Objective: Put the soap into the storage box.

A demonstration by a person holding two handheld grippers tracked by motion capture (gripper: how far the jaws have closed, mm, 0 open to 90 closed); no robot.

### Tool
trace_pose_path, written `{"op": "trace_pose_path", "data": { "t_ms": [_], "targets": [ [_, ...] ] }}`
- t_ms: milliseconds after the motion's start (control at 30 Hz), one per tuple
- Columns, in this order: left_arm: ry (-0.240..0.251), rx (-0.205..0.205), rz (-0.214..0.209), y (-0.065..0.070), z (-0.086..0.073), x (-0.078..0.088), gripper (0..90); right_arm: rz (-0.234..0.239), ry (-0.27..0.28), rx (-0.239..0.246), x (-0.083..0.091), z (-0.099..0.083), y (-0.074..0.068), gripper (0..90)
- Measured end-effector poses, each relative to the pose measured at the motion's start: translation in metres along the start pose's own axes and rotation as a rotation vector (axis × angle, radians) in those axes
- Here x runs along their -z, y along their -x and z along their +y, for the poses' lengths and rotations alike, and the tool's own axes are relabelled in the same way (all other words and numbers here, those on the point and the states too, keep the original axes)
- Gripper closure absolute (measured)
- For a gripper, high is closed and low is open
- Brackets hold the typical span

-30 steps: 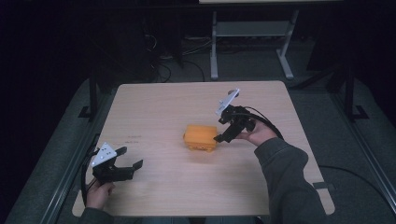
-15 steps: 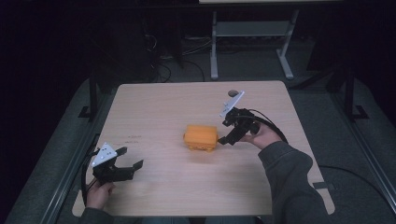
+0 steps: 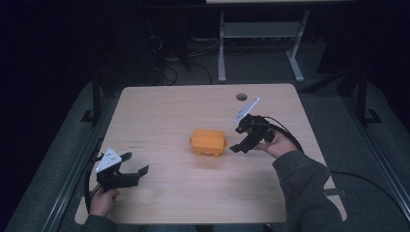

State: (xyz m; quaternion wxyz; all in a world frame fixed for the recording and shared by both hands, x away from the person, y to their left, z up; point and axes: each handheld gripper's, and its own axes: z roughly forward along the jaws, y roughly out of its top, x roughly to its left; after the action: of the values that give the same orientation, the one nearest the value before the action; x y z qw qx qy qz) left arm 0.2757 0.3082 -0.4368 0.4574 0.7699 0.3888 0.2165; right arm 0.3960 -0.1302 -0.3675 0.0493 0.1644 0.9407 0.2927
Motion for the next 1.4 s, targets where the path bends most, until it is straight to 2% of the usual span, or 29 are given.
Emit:
{"op": "trace_pose_path", "data": {
  "t_ms": [167,333,533,600,800,1167,1400],
  "targets": [
    [-0.007,-0.005,-0.001,0.001,0.0,-0.001,14.1,0.002,-0.022,-0.019,-0.001,-0.006,-0.001,20.9],
    [-0.008,-0.007,-0.001,0.001,0.0,-0.002,14.1,0.0,-0.001,-0.029,0.001,-0.012,-0.001,21.3],
    [-0.008,-0.006,-0.002,0.001,0.0,-0.001,14.1,0.003,-0.009,-0.058,0.0,-0.021,-0.004,20.9],
    [-0.01,-0.007,-0.002,0.001,0.0,-0.002,14.1,0.0,0.006,-0.051,0.001,-0.025,-0.006,21.5],
    [-0.008,-0.003,-0.002,0.002,0.0,-0.002,14.1,-0.008,-0.001,-0.063,0.004,-0.035,-0.009,21.5],
    [-0.02,-0.013,-0.005,0.003,-0.001,-0.002,14.1,-0.012,0.026,-0.128,0.013,-0.062,-0.015,21.3],
    [-0.019,-0.013,-0.008,0.004,-0.001,-0.002,14.1,-0.026,0.027,-0.151,0.018,-0.079,-0.021,21.3]
  ]
}}
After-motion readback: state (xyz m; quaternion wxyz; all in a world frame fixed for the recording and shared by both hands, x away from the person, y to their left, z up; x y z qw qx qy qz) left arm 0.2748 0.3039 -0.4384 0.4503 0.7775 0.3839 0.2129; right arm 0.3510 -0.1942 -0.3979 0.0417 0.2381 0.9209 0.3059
